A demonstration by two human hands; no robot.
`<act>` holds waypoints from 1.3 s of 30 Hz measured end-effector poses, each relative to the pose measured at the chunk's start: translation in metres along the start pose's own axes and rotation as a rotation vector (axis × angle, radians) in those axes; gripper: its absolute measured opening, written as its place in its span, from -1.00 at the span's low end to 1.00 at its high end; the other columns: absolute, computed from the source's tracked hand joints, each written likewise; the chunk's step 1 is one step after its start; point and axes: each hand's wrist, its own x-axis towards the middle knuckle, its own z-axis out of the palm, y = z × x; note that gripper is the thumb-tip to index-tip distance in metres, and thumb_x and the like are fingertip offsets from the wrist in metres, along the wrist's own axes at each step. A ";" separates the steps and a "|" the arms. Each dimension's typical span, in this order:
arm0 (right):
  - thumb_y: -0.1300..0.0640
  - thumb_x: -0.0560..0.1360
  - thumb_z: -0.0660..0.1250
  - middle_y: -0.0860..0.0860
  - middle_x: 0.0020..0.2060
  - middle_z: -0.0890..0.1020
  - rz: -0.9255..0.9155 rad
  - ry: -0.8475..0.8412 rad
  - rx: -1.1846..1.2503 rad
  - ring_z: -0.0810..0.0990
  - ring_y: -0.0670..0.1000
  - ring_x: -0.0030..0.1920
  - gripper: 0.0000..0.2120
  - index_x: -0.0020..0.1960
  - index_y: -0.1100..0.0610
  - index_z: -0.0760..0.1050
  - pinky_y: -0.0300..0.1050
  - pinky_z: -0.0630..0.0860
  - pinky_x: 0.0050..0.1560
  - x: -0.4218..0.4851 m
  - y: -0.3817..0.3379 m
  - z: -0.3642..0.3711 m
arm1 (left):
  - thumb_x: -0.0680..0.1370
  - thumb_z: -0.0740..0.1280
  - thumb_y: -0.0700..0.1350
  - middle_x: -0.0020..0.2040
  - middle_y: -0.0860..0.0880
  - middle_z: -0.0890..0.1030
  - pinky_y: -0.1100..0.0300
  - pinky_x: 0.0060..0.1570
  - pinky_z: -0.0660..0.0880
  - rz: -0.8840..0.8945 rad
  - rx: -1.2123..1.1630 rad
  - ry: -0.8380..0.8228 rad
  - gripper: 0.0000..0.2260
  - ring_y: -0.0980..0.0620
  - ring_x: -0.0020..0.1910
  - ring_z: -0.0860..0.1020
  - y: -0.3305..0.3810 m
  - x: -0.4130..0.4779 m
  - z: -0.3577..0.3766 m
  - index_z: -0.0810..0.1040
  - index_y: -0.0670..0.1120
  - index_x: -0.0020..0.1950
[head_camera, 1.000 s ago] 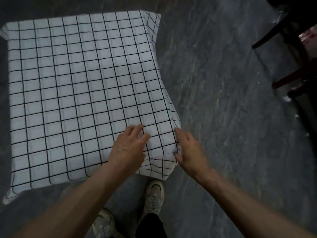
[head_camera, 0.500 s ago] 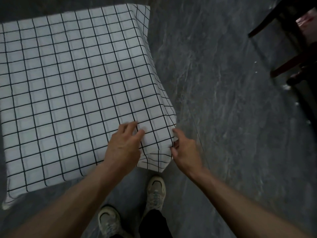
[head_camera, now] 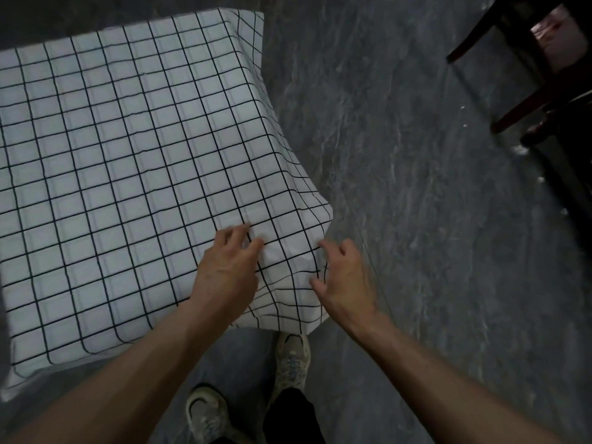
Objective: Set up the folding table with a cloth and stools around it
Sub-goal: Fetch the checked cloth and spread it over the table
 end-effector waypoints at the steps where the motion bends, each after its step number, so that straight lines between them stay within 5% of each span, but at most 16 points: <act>1: 0.10 0.42 0.51 -0.01 0.12 0.42 -0.036 0.005 0.007 0.46 -0.02 0.10 -0.40 0.39 0.01 0.35 -0.10 0.54 0.10 0.001 -0.001 0.001 | 0.49 0.40 -0.04 0.57 -0.05 0.10 -0.05 0.34 0.35 0.003 -0.003 0.003 -0.37 -0.13 0.51 0.06 0.000 0.000 0.000 0.23 0.04 0.52; 4: 0.21 0.40 0.53 0.05 0.28 0.43 -0.122 -0.010 0.048 0.42 0.03 0.28 -0.37 0.41 0.08 0.39 -0.11 0.46 0.28 0.006 -0.011 0.007 | 0.49 0.41 -0.05 0.56 -0.05 0.11 -0.05 0.34 0.35 0.005 -0.003 0.005 -0.36 -0.13 0.50 0.08 0.000 -0.001 0.001 0.23 0.05 0.51; 7: 0.29 0.43 0.46 0.08 0.31 0.41 -0.123 -0.013 0.030 0.44 0.08 0.28 -0.44 0.38 0.08 0.38 -0.04 0.52 0.22 0.010 -0.021 0.016 | 0.47 0.42 -0.04 0.56 -0.05 0.13 -0.03 0.32 0.36 0.009 0.004 0.015 -0.34 -0.12 0.50 0.09 -0.002 -0.001 0.003 0.22 0.05 0.51; 13: 0.19 0.51 0.36 0.06 -0.08 0.60 0.005 -0.038 -0.040 0.61 0.11 -0.12 -0.65 0.24 0.03 0.36 -0.01 0.53 -0.20 0.019 -0.014 0.009 | 0.47 0.42 -0.04 0.55 -0.05 0.13 -0.04 0.33 0.35 0.023 -0.005 0.015 -0.34 -0.13 0.50 0.10 -0.003 -0.001 0.004 0.22 0.04 0.52; 15: 0.14 0.49 0.39 0.06 -0.02 0.57 -0.043 -0.014 -0.091 0.57 0.09 -0.05 -0.69 0.19 0.05 0.40 -0.03 0.52 -0.13 0.019 -0.011 0.004 | 0.47 0.43 -0.05 0.55 -0.06 0.15 -0.05 0.33 0.36 0.022 -0.007 0.024 -0.34 -0.14 0.49 0.12 -0.003 -0.001 0.005 0.24 0.03 0.52; 19: 0.19 0.42 0.48 0.05 0.14 0.49 -0.142 0.025 -0.097 0.46 0.02 0.12 -0.44 0.36 0.09 0.38 -0.25 0.39 0.06 0.021 -0.018 0.005 | 0.48 0.42 -0.05 0.56 -0.07 0.15 -0.05 0.32 0.36 0.014 -0.003 0.025 -0.35 -0.15 0.50 0.12 -0.002 0.000 0.006 0.24 0.03 0.52; 23: 0.29 0.42 0.47 0.07 0.25 0.42 -0.167 -0.019 -0.054 0.41 0.04 0.24 -0.43 0.38 0.12 0.37 -0.14 0.48 0.21 0.026 -0.030 0.008 | 0.42 0.47 -0.06 0.52 -0.09 0.23 -0.05 0.26 0.42 0.012 0.029 0.028 -0.33 -0.17 0.46 0.20 -0.003 0.001 0.007 0.30 0.01 0.49; 31: 0.15 0.44 0.48 0.09 0.24 0.40 -0.040 -0.213 0.005 0.46 0.08 0.19 -0.37 0.41 0.11 0.27 -0.13 0.46 0.13 0.040 -0.034 -0.010 | 0.44 0.45 -0.04 0.54 -0.08 0.20 -0.03 0.31 0.38 0.009 -0.007 0.016 -0.34 -0.15 0.48 0.16 -0.001 0.001 0.003 0.28 0.02 0.49; 34: 0.08 0.45 0.49 0.07 0.31 0.36 -0.089 -0.167 -0.039 0.38 0.05 0.29 -0.36 0.43 0.09 0.27 -0.12 0.42 0.28 0.045 -0.041 -0.017 | 0.50 0.40 0.04 0.56 -0.03 0.08 0.02 0.38 0.29 0.006 -0.045 -0.012 -0.36 -0.09 0.51 0.05 -0.001 0.003 -0.004 0.19 0.06 0.51; 39: 0.12 0.49 0.45 0.09 0.48 0.25 -0.265 -0.059 -0.105 0.21 0.06 0.48 -0.40 0.46 0.06 0.29 -0.15 0.21 0.45 0.064 -0.065 -0.019 | 0.53 0.34 0.06 0.48 0.01 0.21 0.09 0.28 0.38 -0.011 -0.122 0.044 -0.48 -0.03 0.44 0.16 -0.005 0.015 -0.015 0.27 0.07 0.45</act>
